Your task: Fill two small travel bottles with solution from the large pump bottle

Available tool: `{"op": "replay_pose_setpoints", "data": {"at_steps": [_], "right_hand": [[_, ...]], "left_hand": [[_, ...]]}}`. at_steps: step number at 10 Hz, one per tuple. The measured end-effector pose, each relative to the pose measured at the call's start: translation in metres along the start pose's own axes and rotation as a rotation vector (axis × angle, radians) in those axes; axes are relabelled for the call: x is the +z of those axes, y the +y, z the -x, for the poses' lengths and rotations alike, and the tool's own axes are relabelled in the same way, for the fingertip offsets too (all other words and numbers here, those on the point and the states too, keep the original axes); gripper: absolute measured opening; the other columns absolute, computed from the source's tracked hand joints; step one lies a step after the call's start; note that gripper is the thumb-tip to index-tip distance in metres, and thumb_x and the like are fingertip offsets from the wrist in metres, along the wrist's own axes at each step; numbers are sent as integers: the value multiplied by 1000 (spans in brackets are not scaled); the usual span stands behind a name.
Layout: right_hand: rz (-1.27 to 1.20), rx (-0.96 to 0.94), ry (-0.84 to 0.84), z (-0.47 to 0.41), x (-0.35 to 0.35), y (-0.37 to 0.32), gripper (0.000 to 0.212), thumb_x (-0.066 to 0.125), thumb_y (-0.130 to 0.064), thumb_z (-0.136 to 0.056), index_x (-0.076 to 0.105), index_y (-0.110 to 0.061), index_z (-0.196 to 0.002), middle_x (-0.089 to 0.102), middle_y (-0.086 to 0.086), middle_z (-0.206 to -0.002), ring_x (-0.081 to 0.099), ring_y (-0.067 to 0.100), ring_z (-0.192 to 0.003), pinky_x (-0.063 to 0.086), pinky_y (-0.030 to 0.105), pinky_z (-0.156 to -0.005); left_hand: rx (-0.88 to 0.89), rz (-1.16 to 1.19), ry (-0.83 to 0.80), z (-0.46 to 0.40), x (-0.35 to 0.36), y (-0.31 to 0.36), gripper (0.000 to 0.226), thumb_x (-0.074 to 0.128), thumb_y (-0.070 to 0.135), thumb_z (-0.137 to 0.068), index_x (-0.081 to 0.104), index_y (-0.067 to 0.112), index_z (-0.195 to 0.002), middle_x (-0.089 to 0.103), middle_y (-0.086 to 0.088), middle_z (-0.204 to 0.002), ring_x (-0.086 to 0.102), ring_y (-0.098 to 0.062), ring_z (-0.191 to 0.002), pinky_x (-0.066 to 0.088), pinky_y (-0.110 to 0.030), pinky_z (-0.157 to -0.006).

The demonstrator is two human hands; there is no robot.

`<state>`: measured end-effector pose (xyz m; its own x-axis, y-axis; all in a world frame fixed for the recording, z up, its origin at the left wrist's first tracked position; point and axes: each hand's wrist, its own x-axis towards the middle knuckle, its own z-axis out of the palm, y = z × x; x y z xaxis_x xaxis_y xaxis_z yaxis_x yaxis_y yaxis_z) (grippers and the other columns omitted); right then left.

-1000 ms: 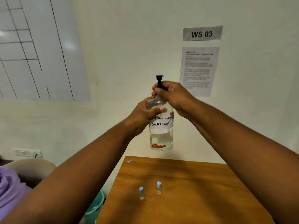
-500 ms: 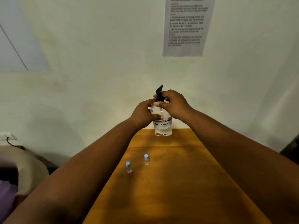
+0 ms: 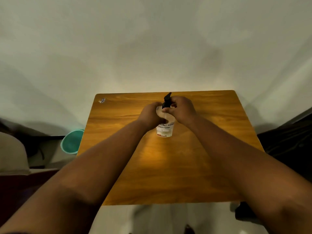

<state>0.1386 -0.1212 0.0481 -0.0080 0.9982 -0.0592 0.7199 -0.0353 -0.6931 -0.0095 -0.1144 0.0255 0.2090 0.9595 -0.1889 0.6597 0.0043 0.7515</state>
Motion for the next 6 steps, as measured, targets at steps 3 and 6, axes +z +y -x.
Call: {"op": "replay_pose_setpoints", "data": {"at_steps": [3,6], "right_hand": [[-99,46,2,6,23,27,49,79,-27,-82,63,-16,-127,68,4,-126,61,21,-115,51,32,-89],[-246,104,-81,25,23,27,78,65,-14,-90,24,-29,-155,48,3,-149,48,25,-133,49,36,-96]], "left_hand": [[-23,-42,36,4,23,-11,76,90,12,-69,57,11,-137,69,-10,-126,66,-28,-113,53,-31,-80],[-109,-144,-156,27,19,-23,137,94,29,-66,-5,23,-161,29,-16,-160,31,-37,-147,35,-53,-115]]}}
